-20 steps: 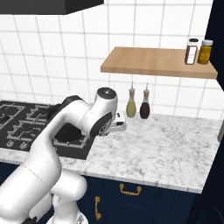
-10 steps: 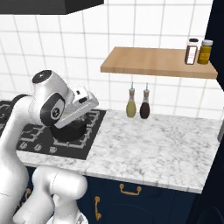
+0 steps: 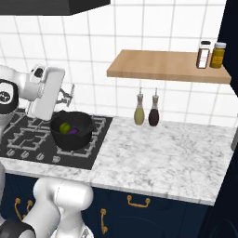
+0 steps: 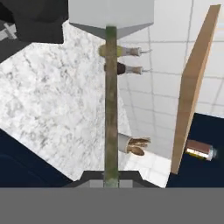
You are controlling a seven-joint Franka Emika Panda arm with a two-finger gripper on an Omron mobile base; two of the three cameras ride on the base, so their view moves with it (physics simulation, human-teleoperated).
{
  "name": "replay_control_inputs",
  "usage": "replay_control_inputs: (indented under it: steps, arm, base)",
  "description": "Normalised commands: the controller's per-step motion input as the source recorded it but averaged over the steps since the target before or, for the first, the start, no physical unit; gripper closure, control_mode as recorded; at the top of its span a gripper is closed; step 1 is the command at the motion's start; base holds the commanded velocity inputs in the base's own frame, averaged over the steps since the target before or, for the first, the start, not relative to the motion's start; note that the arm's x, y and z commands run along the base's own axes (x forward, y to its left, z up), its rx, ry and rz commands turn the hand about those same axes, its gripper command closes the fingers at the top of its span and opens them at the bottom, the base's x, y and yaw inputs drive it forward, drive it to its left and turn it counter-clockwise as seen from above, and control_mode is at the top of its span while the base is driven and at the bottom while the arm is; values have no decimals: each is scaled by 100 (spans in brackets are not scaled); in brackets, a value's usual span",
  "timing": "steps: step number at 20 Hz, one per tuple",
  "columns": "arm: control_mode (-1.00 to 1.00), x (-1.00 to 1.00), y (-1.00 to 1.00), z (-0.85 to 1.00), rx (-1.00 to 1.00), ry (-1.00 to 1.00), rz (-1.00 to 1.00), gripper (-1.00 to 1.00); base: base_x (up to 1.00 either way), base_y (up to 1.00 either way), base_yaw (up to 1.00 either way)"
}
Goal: Put the eggplant and lime in the pot. Retrieve the spatula and lightly stir the vegetables in the pot.
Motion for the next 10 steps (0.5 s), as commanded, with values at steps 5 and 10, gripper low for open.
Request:
replay_control_inputs:
  steps: [5, 10]
  arm:
    - [-100, 20, 38, 16, -58, 11, 9, 100]
    - [-100, 33, 12, -7, -39, 9, 1, 100]
  base:
    - [0, 0, 0]
    - [0, 0, 0]
